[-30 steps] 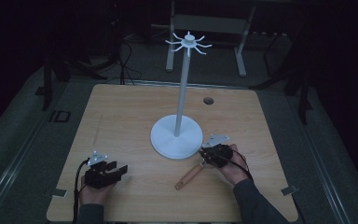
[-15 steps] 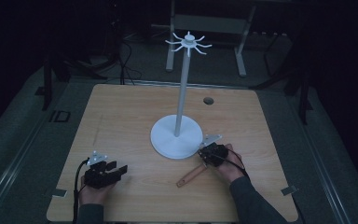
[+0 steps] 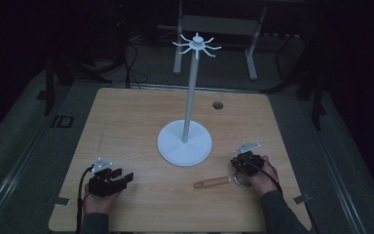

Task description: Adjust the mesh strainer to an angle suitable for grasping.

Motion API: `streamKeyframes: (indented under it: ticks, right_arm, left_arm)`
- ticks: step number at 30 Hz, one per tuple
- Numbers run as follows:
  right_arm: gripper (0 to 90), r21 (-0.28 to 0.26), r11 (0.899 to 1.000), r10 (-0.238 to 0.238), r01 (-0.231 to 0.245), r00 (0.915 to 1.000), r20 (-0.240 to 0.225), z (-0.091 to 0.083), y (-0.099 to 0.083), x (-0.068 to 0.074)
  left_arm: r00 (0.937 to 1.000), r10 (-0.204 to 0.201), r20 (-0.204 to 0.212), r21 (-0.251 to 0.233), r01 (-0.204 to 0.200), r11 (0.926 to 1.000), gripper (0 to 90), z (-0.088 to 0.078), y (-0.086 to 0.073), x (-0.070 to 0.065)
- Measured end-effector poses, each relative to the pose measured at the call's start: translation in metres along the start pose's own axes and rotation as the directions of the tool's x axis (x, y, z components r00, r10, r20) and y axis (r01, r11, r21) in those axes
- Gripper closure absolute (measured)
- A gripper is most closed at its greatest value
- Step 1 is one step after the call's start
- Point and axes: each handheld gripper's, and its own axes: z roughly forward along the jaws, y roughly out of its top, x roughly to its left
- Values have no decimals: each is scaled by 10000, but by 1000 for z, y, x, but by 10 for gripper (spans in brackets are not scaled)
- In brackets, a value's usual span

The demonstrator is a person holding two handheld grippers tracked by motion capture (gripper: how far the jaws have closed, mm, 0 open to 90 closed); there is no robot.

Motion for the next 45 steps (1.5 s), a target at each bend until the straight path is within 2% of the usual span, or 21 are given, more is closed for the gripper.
streamKeyframes:
  ticks: [2, 4, 6, 7, 9, 11, 15, 17, 20, 21, 22, 25, 28, 31, 33, 40, 44, 45]
  right_arm:
    - [790, -46, 10000, 2, -2, 10000, -27, -5, -4, -1]
    - [717, -389, 9992, -59, 48, 9996, -268, -14, -4, -1]
    - [691, -524, 9986, -95, 76, 9993, -353, -17, -3, 1]
    - [625, -803, 9959, -458, 406, 9969, -635, -24, -1, 5]
    - [601, -882, 9947, -596, 533, 9957, -705, -26, 0, 7]
    - [538, -978, 9907, -1044, 949, 9898, -966, -31, 1, 15]
    - [481, -1004, 9821, -1748, 1591, 9692, -1734, -33, 3, 27]
    - [440, -948, 9757, -2128, 1977, 9581, -1917, -32, 3, 33]
    - [426, -885, 9676, -2508, 2366, 9410, -2270, -30, 4, 40]
    - [426, -885, 9676, -2508, 2366, 9410, -2270, -30, 4, 40]
    - [453, -756, 9608, -2773, 2668, 9276, -2505, -27, 3, 43]
    - [495, -465, 9557, -2929, 2908, 9224, -2519, -23, 3, 45]
    - [577, -169, 9574, -2840, 2883, 9293, -2362, -19, 5, 45]
    - [629, 67, 9616, -2676, 2745, 9422, -2016, -16, 6, 42]
    - [657, 143, 9636, -2593, 2668, 9468, -1907, -16, 8, 39]
    - [658, 585, 9598, -2589, 2746, 9462, -1942, -17, 10, 35]
    - [640, 1334, 9421, -2748, 3078, 9362, -2191, -10, 14, 33]
    - [641, 1368, 9407, -2765, 3104, 9353, -2208, -9, 14, 33]
  left_arm:
    - [10000, -3, -6, 5, 3, 10000, 450, 0, 0, 0]
    - [10000, -6, -10, 12, 6, 10000, 450, 0, 0, 0]
    - [10000, -1, -8, 13, 1, 10000, 450, 0, 0, 0]
    - [10000, -5, -6, 11, 5, 10000, 450, 0, 0, 0]
    - [10000, -4, -3, 9, 4, 10000, 450, 0, 0, 0]
    - [10000, -2, -3, 18, 3, 10000, 450, 0, 0, 0]
    - [10000, 9, -3, 41, -8, 10000, 450, 0, 0, 0]
    - [10000, 13, -12, 45, -13, 10000, 450, 0, 0, -1]
    - [10000, 14, -13, 48, -14, 10000, 450, 0, 0, -1]
    - [10000, 14, -13, 48, -14, 10000, 451, 0, 0, -1]
    - [10000, 15, -13, 47, -15, 10000, 451, 0, 0, -1]
    - [10000, 14, -12, 49, -14, 10000, 450, 0, 0, 0]
    - [10000, 1, -2, 16, -1, 10000, 450, 0, 0, 0]
    - [10000, 8, 1, 22, -8, 10000, 450, 0, 0, 0]
    - [10000, 1, -5, 14, -1, 10000, 450, 0, 0, 0]
    - [10000, 15, -4, 44, -15, 10000, 450, 0, 0, 0]
    - [10000, 5, -7, 44, -5, 10000, 450, 0, 0, 0]
    - [10000, 10, -8, 46, -10, 10000, 450, 0, 0, 0]
